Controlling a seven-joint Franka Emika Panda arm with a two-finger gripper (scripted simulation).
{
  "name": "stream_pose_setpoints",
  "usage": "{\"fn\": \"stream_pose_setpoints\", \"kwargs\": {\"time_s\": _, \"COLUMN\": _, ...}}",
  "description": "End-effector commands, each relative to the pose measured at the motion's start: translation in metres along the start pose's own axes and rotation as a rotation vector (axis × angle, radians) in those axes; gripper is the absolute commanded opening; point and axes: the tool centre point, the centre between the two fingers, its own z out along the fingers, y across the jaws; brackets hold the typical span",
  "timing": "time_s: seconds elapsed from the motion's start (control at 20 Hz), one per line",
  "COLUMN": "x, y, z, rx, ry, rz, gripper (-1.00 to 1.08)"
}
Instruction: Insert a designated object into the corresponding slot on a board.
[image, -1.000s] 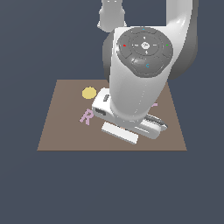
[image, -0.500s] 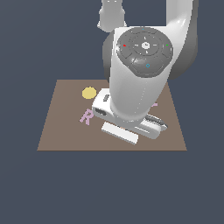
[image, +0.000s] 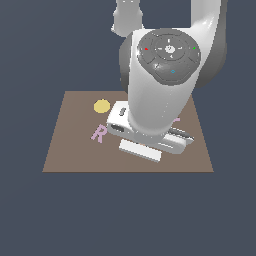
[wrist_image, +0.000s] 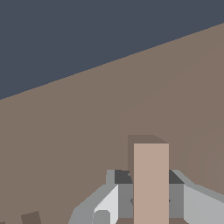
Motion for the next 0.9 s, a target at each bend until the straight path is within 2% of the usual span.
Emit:
{"fn": "stream_pose_setpoints", "kwargs": {"time_s": 0.0, "x": -0.003, "y": -0.001, "z": 0.000, "rx": 0.000, "ry": 0.000, "rz": -0.042, "gripper": -1.00}}
{"fn": "stream_pose_setpoints", "kwargs": {"time_s": 0.4, "x": -0.020, "y": -0.006, "z": -0.002, "rx": 0.000, "ry": 0.001, "rz": -0.253, "gripper": -1.00}}
{"fn": "stream_pose_setpoints", "kwargs": {"time_s": 0.85, "x": -0.049, "y": -0.005, "z": -0.004, "rx": 0.000, "ry": 0.001, "rz": -0.607, "gripper": -1.00}}
